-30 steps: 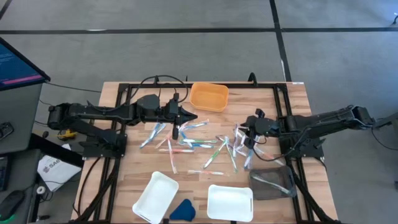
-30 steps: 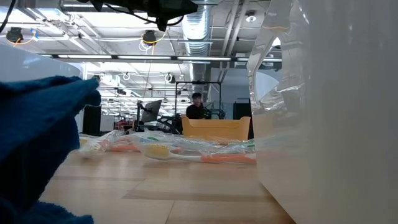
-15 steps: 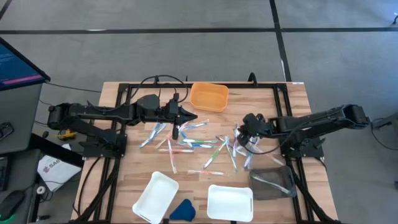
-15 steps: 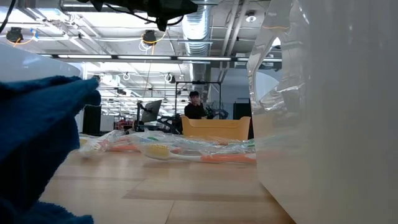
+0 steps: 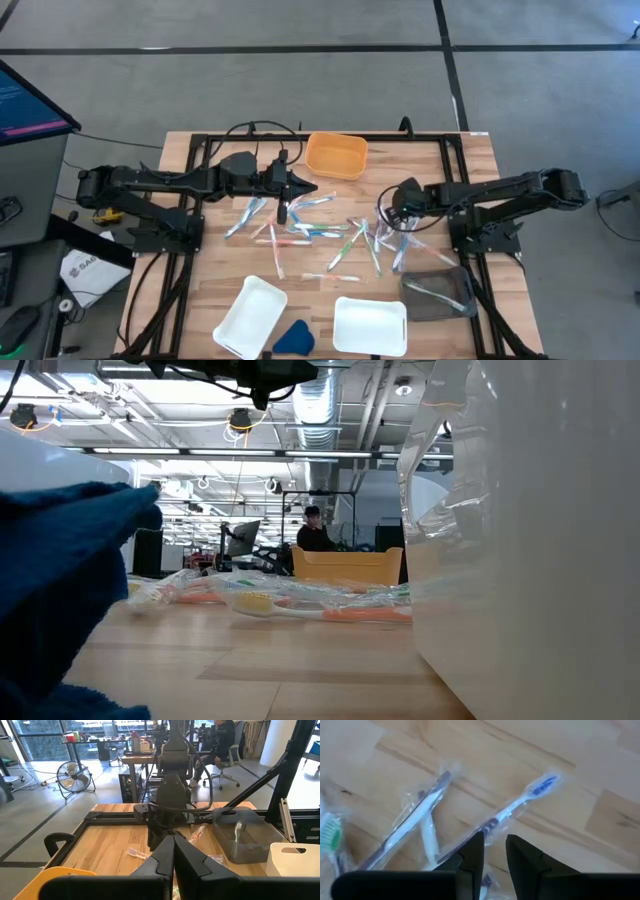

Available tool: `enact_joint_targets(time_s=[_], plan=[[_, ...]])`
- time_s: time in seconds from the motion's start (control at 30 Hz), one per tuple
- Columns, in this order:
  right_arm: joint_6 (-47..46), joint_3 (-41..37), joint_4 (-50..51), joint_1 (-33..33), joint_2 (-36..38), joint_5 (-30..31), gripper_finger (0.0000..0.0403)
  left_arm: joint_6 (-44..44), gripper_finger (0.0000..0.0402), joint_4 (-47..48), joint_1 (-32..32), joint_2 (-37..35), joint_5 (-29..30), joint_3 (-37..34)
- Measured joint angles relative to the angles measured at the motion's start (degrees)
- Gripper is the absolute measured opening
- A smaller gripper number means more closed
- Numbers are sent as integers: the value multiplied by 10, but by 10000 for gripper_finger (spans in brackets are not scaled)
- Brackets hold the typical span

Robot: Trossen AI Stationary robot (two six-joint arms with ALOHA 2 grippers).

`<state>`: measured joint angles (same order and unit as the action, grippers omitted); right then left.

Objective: Pick & Place Toothbrushes
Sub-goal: Put the purple toothbrush into the yellow bin

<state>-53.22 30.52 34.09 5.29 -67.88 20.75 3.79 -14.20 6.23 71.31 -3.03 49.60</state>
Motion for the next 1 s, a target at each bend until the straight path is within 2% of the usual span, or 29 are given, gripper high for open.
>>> enact_joint_targets(time_s=[0.13, 0.63, 1.0], plan=[[-7, 0, -4, 1, 0, -28, 75, 0, 3, 0, 0, 0, 0, 0], [-18, 0, -2, 11, -1, -30, 75, 0, 3, 0, 0, 0, 0, 0], [-16, 0, -25, 56, -63, -32, 75, 0, 3, 0, 0, 0, 0, 0]])
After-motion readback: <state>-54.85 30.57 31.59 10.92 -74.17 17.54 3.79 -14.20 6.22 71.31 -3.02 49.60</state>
